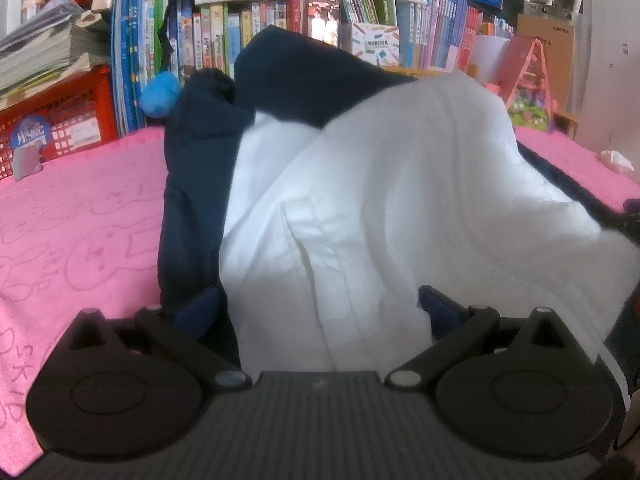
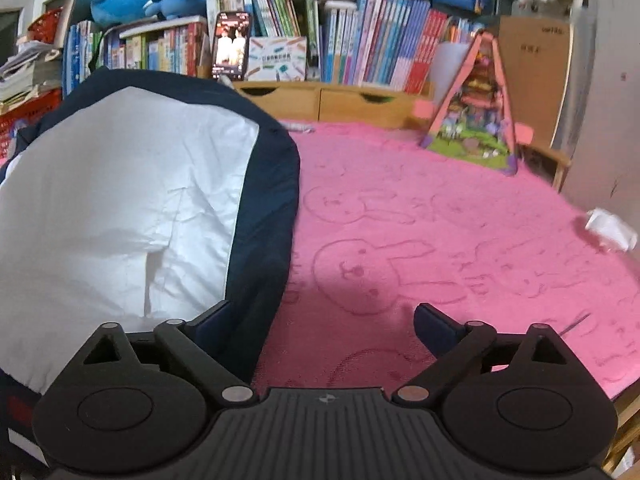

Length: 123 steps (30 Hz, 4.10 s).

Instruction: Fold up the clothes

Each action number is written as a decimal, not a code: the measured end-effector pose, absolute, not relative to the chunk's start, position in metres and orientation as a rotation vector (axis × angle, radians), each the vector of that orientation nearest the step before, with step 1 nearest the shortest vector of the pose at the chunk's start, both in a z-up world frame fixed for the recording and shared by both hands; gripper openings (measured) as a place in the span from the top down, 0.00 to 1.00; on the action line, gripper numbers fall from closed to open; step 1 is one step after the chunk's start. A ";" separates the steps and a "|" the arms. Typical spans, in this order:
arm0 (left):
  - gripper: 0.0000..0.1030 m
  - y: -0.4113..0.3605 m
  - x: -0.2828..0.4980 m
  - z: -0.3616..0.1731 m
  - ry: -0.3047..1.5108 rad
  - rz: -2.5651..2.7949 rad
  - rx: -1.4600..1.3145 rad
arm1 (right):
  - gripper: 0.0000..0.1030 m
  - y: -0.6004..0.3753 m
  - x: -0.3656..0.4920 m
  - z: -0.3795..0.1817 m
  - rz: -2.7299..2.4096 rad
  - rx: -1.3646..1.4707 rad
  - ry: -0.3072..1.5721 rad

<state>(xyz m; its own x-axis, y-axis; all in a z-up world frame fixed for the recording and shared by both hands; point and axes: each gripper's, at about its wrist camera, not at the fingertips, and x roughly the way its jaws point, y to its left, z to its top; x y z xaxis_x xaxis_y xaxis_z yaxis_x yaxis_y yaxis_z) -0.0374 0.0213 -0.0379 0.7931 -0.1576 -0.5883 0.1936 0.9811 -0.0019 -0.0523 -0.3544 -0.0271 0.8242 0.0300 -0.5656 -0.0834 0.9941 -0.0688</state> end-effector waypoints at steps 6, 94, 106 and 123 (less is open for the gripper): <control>0.00 0.015 -0.002 -0.020 0.681 -0.166 0.137 | 0.14 -0.333 -0.048 -0.006 0.171 -0.096 0.537; 0.18 0.053 -0.102 0.019 0.563 0.019 0.133 | 0.28 -0.239 -0.069 -0.047 0.366 -0.303 0.388; 0.16 0.068 -0.114 -0.004 0.650 0.110 0.249 | 0.20 -0.284 -0.067 -0.055 0.250 -0.414 0.309; 0.23 0.041 -0.042 0.031 0.479 -0.066 -0.017 | 0.20 -0.330 -0.010 -0.013 0.226 -0.060 0.416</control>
<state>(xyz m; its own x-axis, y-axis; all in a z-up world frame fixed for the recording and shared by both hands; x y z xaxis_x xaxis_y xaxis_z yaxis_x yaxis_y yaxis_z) -0.0418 0.0407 0.0314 0.8852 -0.0676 -0.4602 0.0594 0.9977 -0.0323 -0.0098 -0.3298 -0.0131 0.8901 0.2055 -0.4069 -0.2300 0.9731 -0.0116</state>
